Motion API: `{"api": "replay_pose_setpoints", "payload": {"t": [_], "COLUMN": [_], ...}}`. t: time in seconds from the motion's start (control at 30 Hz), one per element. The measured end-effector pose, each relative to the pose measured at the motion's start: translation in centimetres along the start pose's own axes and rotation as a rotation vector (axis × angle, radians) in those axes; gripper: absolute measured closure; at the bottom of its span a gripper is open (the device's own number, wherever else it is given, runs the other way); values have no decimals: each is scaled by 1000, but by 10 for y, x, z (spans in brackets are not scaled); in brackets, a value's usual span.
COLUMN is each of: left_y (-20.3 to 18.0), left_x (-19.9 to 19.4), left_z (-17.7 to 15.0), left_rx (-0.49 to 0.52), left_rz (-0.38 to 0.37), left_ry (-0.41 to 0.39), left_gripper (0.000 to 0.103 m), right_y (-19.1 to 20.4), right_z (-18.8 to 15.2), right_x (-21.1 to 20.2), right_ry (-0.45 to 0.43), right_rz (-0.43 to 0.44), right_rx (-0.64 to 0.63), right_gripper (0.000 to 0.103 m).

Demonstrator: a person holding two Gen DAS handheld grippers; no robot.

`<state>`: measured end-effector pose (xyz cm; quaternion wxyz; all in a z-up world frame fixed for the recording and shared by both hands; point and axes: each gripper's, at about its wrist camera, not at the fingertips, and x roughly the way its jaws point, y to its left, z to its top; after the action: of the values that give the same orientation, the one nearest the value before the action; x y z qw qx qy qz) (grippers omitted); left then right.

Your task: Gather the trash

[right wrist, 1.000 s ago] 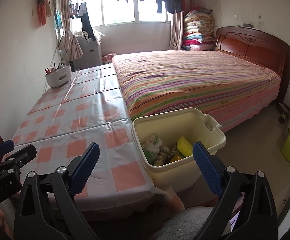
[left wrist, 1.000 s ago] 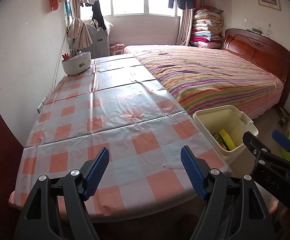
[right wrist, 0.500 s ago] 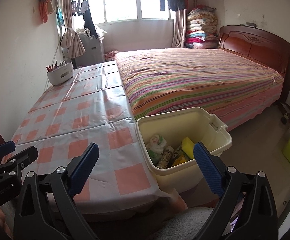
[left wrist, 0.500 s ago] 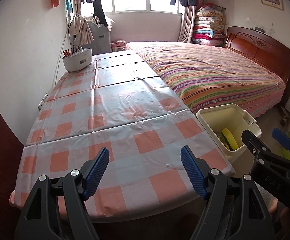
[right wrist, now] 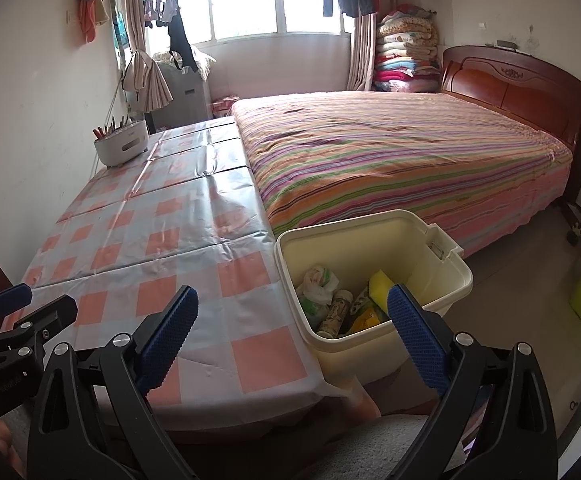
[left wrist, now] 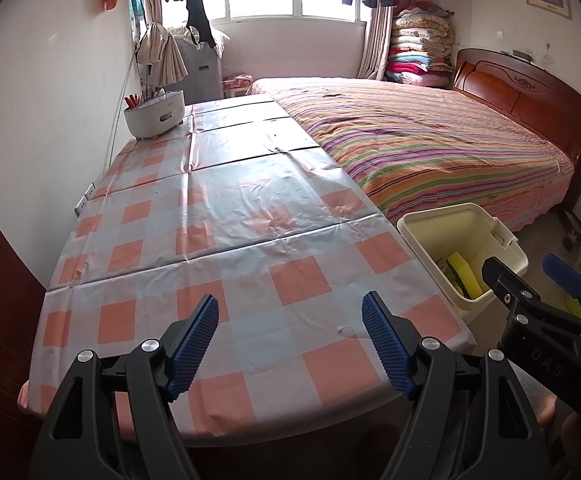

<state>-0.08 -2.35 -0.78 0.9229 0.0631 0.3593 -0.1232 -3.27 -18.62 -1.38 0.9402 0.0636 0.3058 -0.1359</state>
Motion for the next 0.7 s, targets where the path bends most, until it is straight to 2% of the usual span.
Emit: {"api": "replay_pose_setpoints", "payload": {"t": [0.7], "left_y": [-2], "left_x": [4], "left_z": [1], "left_rx": [6], "left_rz": [3], "left_ry": [21], "left_gripper": [31], "right_y": [-1], "right_z": [1], "right_x": [6], "right_ry": [13], "right_rz": [14], "right_rx": [8], "right_gripper": [9]}}
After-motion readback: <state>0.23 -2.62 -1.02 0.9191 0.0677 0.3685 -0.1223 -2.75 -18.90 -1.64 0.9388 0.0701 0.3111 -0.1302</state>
